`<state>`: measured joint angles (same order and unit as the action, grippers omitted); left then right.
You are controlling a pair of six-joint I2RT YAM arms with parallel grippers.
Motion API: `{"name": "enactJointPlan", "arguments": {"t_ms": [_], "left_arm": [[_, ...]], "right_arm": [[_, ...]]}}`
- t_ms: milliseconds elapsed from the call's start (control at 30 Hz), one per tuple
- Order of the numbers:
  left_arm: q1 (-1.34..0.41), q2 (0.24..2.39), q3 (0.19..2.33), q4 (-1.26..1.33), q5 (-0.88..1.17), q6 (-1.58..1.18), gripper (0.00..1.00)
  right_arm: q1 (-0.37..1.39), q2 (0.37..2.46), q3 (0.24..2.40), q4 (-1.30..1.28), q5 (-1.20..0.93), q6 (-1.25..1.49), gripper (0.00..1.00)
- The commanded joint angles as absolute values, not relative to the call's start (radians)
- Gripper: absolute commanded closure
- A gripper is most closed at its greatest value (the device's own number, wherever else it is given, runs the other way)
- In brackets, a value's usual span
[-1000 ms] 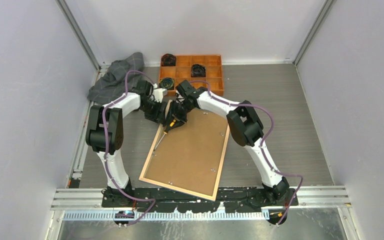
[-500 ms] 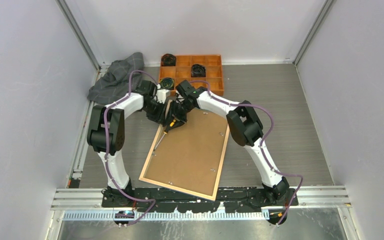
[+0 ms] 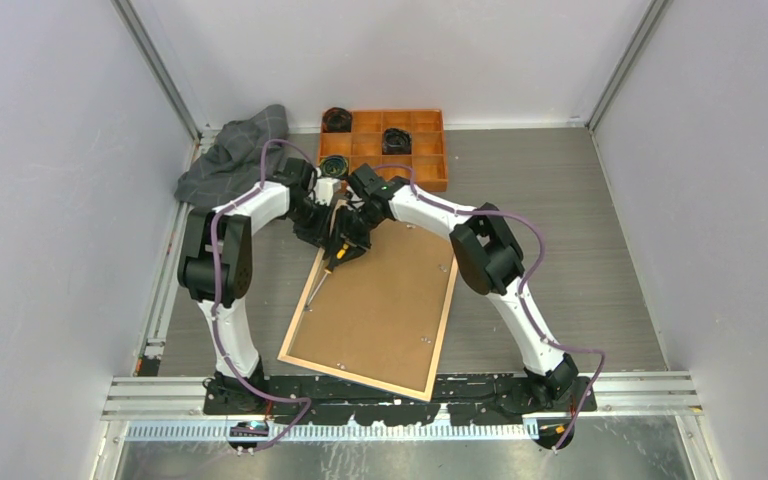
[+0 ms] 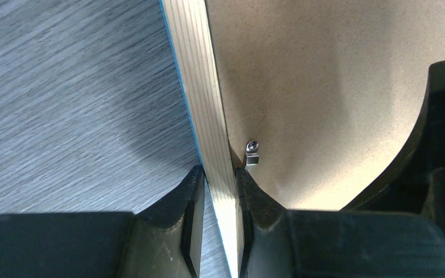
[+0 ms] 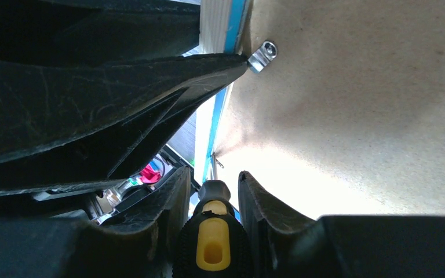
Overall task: Take the photo out of the frame
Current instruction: Release the photo frame item from the photo frame.
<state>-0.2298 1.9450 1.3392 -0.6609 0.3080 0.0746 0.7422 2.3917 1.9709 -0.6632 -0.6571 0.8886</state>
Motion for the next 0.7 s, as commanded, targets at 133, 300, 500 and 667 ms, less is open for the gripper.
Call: {"name": "enactJointPlan", "arguments": {"t_ms": [133,300,500,667], "left_arm": [[-0.25,2.026,1.317,-0.684,0.236,0.065,1.0],[-0.25,2.02,1.309,-0.675,0.234,0.053,1.0],[-0.25,2.016,1.301,-0.668,0.229,0.039,1.0],[-0.25,2.01,1.293,-0.658,0.223,0.031,1.0]], "right_arm": [[0.783,2.398,2.005,-0.676,-0.722,0.872,0.99],[0.797,2.394,2.012,-0.703,-0.728,0.844,0.99],[0.855,2.363,2.021,-0.794,-0.728,0.726,0.99],[0.886,2.305,1.97,-0.795,-0.701,0.686,0.99]]}}
